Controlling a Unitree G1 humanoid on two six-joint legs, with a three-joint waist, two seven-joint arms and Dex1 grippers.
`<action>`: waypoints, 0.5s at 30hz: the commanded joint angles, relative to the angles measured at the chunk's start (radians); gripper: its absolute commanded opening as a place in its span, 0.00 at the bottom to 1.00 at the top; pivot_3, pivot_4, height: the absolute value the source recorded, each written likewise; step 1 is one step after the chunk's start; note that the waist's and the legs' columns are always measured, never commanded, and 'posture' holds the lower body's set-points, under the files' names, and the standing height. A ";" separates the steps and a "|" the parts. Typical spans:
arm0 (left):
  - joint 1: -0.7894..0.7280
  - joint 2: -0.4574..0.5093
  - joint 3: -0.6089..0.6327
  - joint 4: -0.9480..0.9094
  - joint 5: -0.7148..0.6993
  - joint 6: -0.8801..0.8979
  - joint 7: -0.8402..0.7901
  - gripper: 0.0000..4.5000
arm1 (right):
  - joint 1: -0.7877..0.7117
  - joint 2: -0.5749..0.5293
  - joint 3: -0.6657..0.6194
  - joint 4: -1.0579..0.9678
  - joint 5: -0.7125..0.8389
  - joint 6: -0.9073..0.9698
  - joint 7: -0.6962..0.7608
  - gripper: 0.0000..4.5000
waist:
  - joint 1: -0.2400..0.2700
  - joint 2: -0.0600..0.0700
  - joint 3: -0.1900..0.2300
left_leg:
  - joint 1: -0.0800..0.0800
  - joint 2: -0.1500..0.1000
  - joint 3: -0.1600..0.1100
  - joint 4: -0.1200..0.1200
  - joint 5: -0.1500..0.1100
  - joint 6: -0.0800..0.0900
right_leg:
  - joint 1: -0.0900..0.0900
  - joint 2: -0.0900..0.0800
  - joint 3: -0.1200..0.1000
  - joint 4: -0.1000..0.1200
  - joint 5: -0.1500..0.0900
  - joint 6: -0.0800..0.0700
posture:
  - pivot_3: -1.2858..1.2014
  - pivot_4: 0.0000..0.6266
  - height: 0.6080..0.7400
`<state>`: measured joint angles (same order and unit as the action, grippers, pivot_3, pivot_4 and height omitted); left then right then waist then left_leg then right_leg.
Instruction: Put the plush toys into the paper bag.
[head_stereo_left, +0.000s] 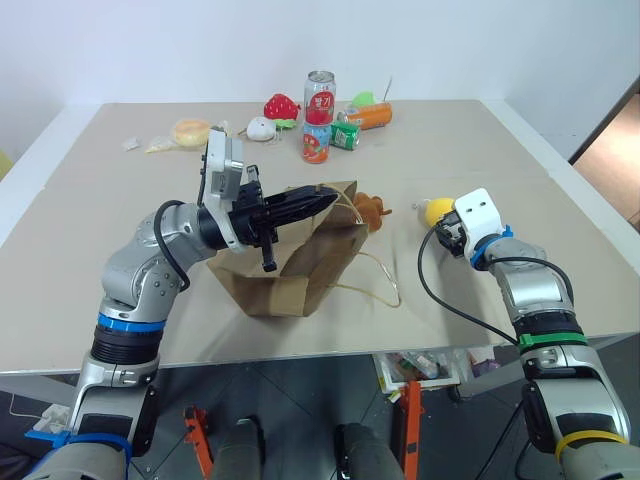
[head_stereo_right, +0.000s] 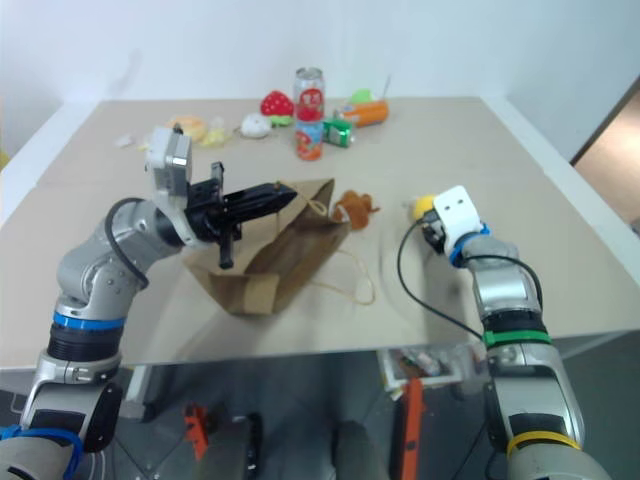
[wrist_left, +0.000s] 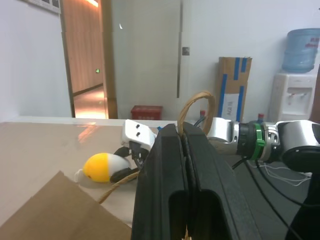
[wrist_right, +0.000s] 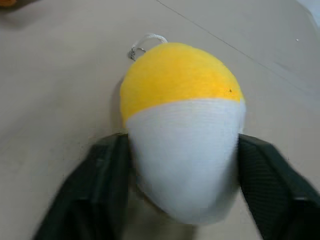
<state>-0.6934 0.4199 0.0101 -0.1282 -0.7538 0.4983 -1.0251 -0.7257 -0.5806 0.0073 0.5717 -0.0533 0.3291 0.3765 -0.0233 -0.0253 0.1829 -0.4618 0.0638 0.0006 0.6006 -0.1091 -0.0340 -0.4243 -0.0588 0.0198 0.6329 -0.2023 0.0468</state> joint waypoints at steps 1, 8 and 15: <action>-0.020 0.045 0.021 -0.038 -0.048 0.048 -0.052 0.00 | 0.006 0.003 -0.015 -0.061 0.014 -0.003 0.022 0.25 | 0.000 0.000 0.000 | 0.000 0.000 0.000 0.000 0.000 0.000 | 0.000 0.000 0.000 0.000 0.000 0.000 | 0.52 0.24 1.00; -0.016 0.069 0.017 -0.043 -0.072 0.099 -0.076 0.00 | 0.011 0.003 -0.062 -0.150 0.072 0.041 0.059 0.01 | 0.000 0.000 0.000 | 0.000 0.000 0.000 0.000 0.000 0.000 | 0.000 0.000 0.000 0.000 0.000 0.000 | 0.52 0.24 1.00; -0.021 0.060 0.016 -0.042 -0.069 0.109 -0.066 0.00 | 0.045 -0.077 -0.291 -0.560 0.511 0.232 0.366 0.01 | 0.001 0.001 0.001 | 0.000 0.000 0.000 0.000 0.000 0.000 | 0.000 0.000 0.000 0.000 0.000 0.000 | 0.52 0.24 1.00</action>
<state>-0.6935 0.4822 0.0099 -0.1371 -0.8080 0.6077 -1.0972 -0.6969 -0.5661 -0.1310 0.3172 0.1735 0.4373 0.5377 -0.0228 -0.0240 0.1837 -0.4620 0.0639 0.0005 0.6003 -0.1091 -0.0340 -0.4243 -0.0588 0.0198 0.6330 -0.2023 0.0470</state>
